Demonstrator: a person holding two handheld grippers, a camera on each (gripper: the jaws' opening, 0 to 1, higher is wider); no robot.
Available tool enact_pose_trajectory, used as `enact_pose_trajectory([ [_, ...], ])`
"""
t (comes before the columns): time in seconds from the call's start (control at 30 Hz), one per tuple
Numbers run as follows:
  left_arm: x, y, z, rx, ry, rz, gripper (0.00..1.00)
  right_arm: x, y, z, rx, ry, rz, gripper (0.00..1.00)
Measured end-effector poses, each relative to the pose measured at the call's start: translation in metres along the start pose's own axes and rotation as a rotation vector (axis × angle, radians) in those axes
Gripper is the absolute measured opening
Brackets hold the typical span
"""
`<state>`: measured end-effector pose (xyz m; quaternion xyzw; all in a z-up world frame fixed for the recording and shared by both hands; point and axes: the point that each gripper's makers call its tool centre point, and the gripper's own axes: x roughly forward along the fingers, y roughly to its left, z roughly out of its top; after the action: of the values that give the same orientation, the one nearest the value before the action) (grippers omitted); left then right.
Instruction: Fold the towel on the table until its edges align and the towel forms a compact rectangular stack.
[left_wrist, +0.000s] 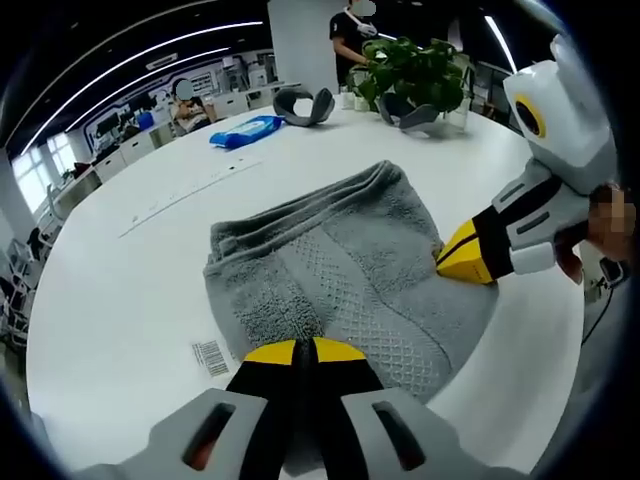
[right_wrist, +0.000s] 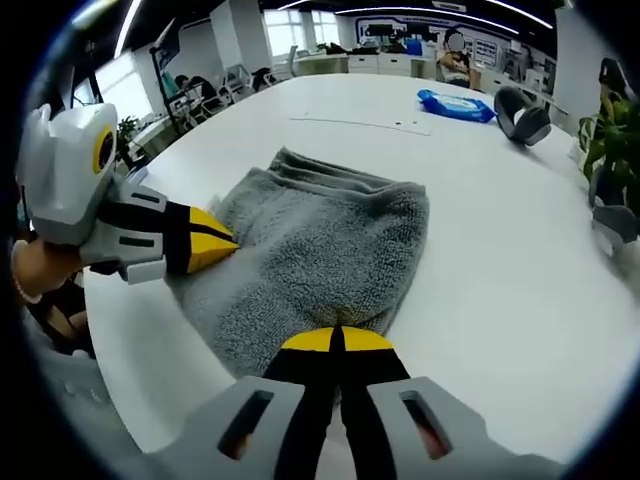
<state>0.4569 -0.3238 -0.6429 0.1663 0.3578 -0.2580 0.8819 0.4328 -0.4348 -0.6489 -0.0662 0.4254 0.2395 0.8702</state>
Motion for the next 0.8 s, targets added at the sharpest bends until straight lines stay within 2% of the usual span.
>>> enact_pose_trajectory([
  [0.17,0.007,0.004,0.007,-0.013,-0.013,0.006,0.04,0.006,-0.008,0.008,-0.037,0.001,-0.028,0.00],
  [0.43,0.017,0.011,0.016,-0.033,-0.024,0.006,0.04,0.014,-0.020,0.019,-0.034,0.001,-0.041,0.00],
  [0.63,0.015,0.011,0.017,-0.048,-0.029,0.021,0.04,0.011,-0.021,0.021,0.026,-0.022,-0.025,0.00],
  [0.7,0.009,0.013,0.021,-0.079,-0.040,0.030,0.04,0.007,-0.021,0.023,-0.003,-0.017,-0.018,0.00],
  [0.77,0.001,0.011,0.030,-0.169,-0.063,0.013,0.04,-0.003,-0.020,0.029,-0.017,-0.019,-0.025,0.00],
  [0.8,-0.003,0.011,0.034,-0.196,-0.074,0.000,0.04,-0.008,-0.020,0.035,-0.031,-0.044,-0.028,0.00],
])
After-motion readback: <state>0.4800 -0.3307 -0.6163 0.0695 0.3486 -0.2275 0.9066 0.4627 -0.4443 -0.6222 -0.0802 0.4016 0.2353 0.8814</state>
